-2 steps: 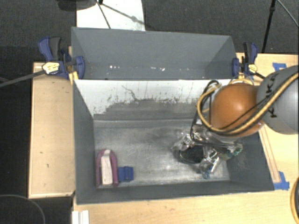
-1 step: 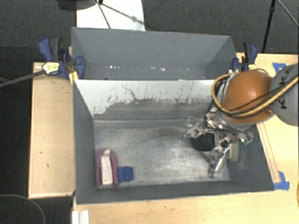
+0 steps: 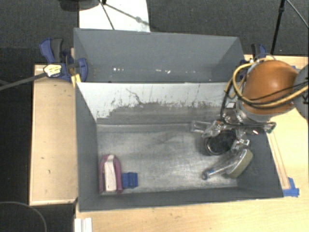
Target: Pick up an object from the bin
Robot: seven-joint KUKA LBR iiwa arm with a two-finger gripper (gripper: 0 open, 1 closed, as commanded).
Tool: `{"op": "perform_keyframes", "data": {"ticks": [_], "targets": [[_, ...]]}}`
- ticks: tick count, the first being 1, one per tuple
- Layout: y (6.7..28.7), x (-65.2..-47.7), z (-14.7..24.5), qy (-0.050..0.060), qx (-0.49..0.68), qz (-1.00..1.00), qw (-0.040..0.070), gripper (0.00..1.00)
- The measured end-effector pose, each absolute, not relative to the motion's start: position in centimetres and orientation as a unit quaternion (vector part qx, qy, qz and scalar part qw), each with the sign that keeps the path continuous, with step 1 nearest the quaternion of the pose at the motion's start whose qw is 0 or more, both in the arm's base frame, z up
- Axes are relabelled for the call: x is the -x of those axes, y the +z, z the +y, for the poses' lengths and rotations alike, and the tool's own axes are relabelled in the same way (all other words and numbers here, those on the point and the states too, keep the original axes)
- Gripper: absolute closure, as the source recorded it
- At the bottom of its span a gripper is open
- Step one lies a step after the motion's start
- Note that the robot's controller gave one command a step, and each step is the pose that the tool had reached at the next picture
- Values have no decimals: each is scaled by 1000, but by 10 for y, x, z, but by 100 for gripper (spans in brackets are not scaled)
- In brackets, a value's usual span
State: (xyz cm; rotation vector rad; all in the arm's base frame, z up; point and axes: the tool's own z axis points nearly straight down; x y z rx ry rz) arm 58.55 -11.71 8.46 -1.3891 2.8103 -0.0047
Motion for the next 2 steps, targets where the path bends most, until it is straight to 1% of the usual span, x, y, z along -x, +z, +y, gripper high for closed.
{"op": "perform_keyframes", "data": {"ticks": [1,2], "targets": [[84,-585,-115,1,441,897,2,100],[240,-590,-121,-3,507,862,4,100]]}}
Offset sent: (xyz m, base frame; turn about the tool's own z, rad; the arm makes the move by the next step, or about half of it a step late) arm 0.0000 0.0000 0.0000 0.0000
